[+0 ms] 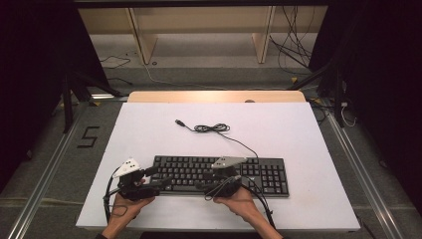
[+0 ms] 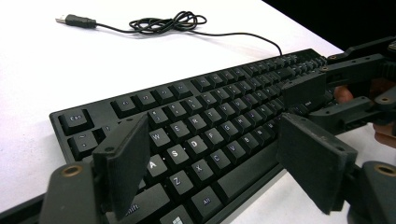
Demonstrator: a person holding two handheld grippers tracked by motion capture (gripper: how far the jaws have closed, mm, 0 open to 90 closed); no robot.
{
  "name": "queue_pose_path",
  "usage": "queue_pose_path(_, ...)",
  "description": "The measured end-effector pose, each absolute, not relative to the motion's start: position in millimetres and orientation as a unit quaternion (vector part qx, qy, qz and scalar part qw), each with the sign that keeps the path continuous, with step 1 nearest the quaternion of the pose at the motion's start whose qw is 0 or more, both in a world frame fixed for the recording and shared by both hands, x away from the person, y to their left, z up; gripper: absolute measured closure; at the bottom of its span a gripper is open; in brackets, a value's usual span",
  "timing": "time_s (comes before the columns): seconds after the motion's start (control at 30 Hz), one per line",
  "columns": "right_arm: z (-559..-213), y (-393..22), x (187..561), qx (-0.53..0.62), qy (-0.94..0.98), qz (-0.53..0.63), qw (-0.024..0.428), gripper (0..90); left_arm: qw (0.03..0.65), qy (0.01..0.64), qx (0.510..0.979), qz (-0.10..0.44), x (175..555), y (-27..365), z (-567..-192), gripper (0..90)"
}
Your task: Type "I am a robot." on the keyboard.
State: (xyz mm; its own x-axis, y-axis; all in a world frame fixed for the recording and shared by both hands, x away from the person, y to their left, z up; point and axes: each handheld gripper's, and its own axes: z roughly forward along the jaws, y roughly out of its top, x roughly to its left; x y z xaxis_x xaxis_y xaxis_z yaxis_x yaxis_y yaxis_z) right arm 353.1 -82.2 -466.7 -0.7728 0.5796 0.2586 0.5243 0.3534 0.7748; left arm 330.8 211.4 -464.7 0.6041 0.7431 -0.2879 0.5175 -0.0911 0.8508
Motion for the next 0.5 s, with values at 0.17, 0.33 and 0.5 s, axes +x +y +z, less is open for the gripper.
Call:
queue_pose_path(0.17, -464.3, -81.4, 349.7, 0.329, 0.822, 0.464, 0.028, 54.4, 0.518, 0.431, 0.731, 0.11, 330.7, 211.2, -464.7, 25.3)
queue_pose_path(0.33, -463.5, -81.1, 347.4, 0.323, 0.825, 0.463, 0.035, 70.5, 0.518, 0.431, 0.73, 0.111, 330.8, 211.6, -464.7, 25.3)
queue_pose_path(0.5, -466.1, -78.5, 344.8, 0.319, 0.832, 0.452, 0.037, 85.5, 0.518, 0.431, 0.731, 0.111, 330.8, 211.3, -464.8, 25.3)
